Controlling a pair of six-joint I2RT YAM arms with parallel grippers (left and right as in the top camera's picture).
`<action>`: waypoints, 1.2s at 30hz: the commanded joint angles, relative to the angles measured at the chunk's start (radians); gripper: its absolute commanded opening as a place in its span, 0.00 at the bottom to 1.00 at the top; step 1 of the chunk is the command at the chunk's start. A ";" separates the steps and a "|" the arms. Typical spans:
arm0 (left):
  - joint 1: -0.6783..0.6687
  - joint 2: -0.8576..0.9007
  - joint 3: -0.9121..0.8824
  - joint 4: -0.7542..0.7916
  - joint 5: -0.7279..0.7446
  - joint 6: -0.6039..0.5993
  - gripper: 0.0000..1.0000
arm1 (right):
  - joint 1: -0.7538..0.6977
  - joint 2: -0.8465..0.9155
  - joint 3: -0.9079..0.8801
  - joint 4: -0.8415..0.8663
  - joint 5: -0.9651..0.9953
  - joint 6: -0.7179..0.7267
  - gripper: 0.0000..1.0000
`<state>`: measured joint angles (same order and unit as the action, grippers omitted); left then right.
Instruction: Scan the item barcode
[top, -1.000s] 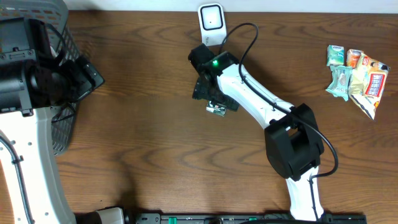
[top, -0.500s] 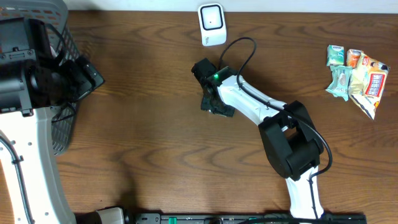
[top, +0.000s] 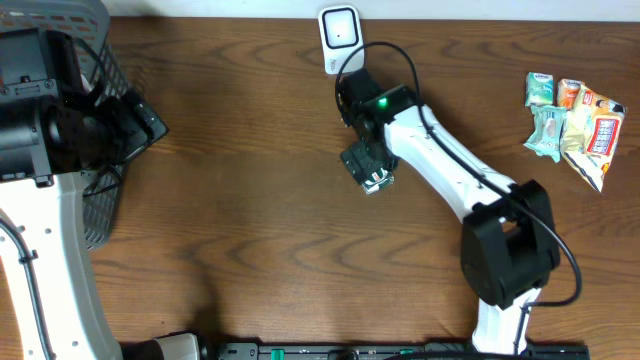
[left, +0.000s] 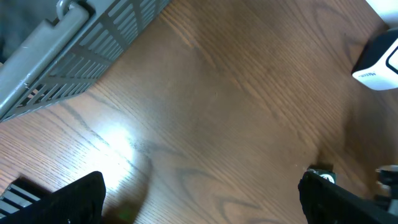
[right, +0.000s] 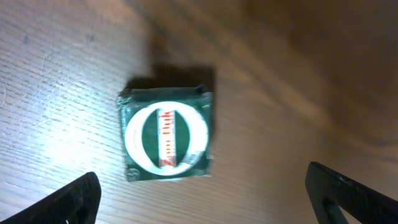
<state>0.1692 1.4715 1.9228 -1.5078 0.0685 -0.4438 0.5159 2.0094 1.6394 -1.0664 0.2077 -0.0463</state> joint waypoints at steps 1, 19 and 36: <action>0.005 -0.002 0.005 -0.002 -0.006 0.009 0.98 | -0.017 -0.012 0.016 0.005 -0.031 -0.078 0.99; 0.005 -0.002 0.005 -0.002 -0.006 0.009 0.98 | -0.017 -0.011 -0.148 0.217 -0.156 0.011 0.99; 0.005 -0.002 0.005 -0.002 -0.006 0.010 0.98 | -0.018 0.058 -0.213 0.326 -0.158 0.005 0.81</action>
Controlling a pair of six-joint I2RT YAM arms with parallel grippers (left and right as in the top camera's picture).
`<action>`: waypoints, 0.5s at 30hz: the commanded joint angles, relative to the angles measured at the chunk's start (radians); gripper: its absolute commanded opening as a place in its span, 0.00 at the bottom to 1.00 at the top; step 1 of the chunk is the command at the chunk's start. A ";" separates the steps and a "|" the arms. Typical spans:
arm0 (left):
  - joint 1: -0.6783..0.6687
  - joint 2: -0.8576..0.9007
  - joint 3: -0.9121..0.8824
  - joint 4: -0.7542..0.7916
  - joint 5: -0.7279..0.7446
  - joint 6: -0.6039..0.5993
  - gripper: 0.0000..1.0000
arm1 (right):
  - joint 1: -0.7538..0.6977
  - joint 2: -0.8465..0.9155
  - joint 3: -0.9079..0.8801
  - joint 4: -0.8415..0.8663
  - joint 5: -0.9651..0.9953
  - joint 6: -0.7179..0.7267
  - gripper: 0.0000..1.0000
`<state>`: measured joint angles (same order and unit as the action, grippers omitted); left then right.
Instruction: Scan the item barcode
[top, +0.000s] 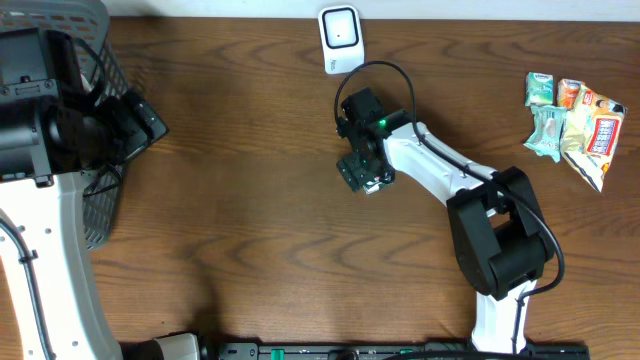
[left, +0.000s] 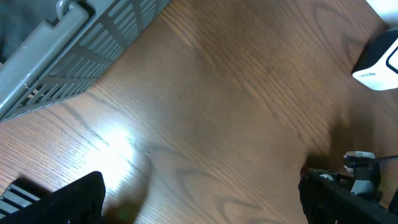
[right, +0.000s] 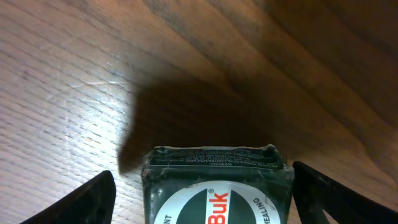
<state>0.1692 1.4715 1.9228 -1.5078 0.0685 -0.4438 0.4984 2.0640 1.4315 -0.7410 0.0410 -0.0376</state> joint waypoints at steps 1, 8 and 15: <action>0.005 -0.001 0.005 -0.002 -0.006 0.009 0.98 | -0.002 0.005 -0.008 0.001 0.010 -0.005 0.80; 0.005 -0.002 0.005 -0.002 -0.006 0.009 0.98 | -0.004 0.033 -0.013 0.001 -0.008 0.000 0.71; 0.005 -0.002 0.005 -0.002 -0.006 0.009 0.98 | -0.007 0.032 -0.007 0.011 -0.034 0.119 0.60</action>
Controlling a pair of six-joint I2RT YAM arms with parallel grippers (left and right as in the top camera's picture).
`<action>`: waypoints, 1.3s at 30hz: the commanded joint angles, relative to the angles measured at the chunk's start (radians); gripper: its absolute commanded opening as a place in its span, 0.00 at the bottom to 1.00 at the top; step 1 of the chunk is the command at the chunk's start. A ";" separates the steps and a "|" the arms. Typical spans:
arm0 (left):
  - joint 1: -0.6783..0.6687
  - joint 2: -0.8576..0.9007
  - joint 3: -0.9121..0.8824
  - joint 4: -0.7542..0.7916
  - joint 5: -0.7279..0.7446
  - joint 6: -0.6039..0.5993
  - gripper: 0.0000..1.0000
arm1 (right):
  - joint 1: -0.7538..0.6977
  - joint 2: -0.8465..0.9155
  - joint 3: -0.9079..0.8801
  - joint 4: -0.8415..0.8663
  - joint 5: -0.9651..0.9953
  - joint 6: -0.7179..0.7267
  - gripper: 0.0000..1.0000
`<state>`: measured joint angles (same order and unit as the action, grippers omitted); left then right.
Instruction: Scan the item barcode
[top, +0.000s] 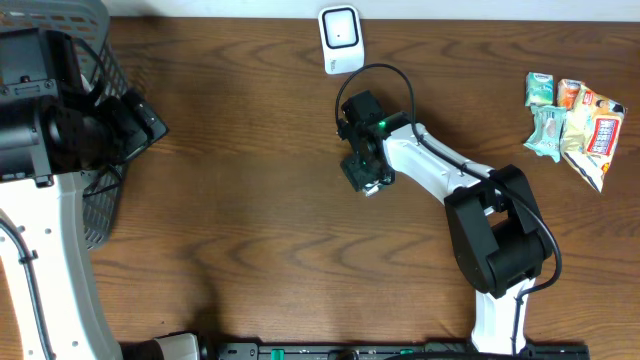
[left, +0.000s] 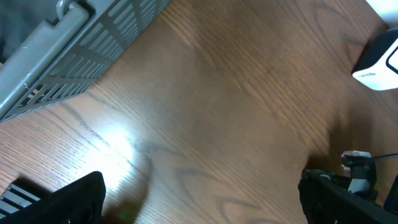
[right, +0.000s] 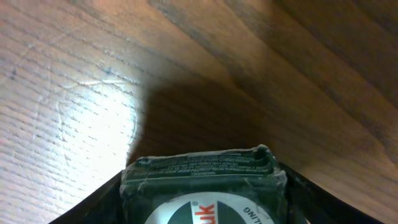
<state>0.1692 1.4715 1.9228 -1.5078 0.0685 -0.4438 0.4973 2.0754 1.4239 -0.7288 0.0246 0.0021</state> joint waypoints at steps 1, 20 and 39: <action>0.005 -0.002 0.005 -0.002 -0.006 0.009 0.98 | -0.006 0.021 0.006 -0.009 -0.018 0.098 0.57; 0.005 -0.002 0.005 -0.002 -0.006 0.009 0.98 | -0.264 0.017 0.227 -0.243 -0.869 0.089 0.47; 0.005 -0.002 0.005 -0.002 -0.006 0.009 0.98 | -0.380 0.017 0.227 -0.096 -1.505 -0.089 0.45</action>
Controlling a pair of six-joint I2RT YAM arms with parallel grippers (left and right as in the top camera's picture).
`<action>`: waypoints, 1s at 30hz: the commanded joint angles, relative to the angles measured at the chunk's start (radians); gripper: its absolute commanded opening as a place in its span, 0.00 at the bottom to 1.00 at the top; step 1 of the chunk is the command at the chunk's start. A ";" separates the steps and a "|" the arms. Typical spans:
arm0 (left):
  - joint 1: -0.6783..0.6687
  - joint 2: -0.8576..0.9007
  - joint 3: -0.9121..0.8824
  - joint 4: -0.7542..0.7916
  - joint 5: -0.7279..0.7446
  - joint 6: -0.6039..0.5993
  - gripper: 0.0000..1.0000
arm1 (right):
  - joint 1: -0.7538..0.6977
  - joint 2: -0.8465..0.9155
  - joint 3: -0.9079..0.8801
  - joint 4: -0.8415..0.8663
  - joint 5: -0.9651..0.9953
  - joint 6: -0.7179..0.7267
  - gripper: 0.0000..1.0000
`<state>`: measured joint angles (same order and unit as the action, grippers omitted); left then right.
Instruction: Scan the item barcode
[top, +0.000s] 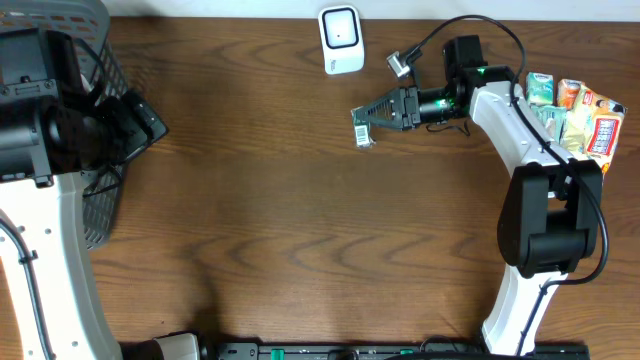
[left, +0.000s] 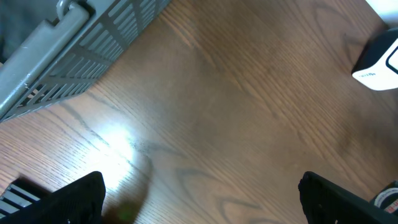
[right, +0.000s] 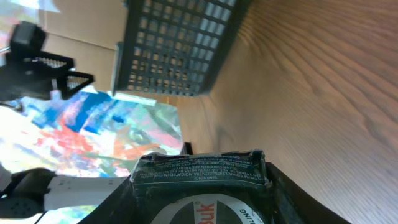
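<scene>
A dark green packet with a white round label is gripped by my right gripper, held off the table and turned on its side. In the overhead view the right gripper points left, and the packet hangs a little below and right of the white scanner. The scanner stands at the table's far edge. My left gripper is open over bare wood at the far left, holding nothing.
A grey wire basket stands at the left edge, next to the left arm. A pile of snack packets lies at the right edge, close to the right arm's elbow. The wooden table fills the middle.
My right gripper, down on the table around the green packet at the centre, now holds it lifted, turned sideways and further right and back, near the scanner. The left arm has not moved.
My right gripper was open above the green packet lying flat on the table. Then its fingers stood low on either side of the packet, then tight against it. Now the packet is up off the table in the gripper, near the scanner.
</scene>
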<state>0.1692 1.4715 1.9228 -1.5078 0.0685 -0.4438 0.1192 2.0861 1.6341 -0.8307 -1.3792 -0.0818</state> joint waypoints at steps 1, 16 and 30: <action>0.005 -0.002 0.005 -0.002 -0.006 0.009 0.98 | -0.002 0.006 0.017 0.005 -0.101 -0.005 0.45; 0.005 -0.002 0.005 -0.002 -0.006 0.009 0.98 | 0.000 0.006 0.017 0.012 -0.089 -0.006 0.48; 0.005 -0.002 0.005 -0.002 -0.006 0.009 0.98 | 0.020 0.006 0.017 0.008 0.020 -0.014 0.48</action>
<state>0.1692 1.4715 1.9228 -1.5078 0.0685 -0.4438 0.1223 2.0865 1.6341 -0.8219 -1.3602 -0.0818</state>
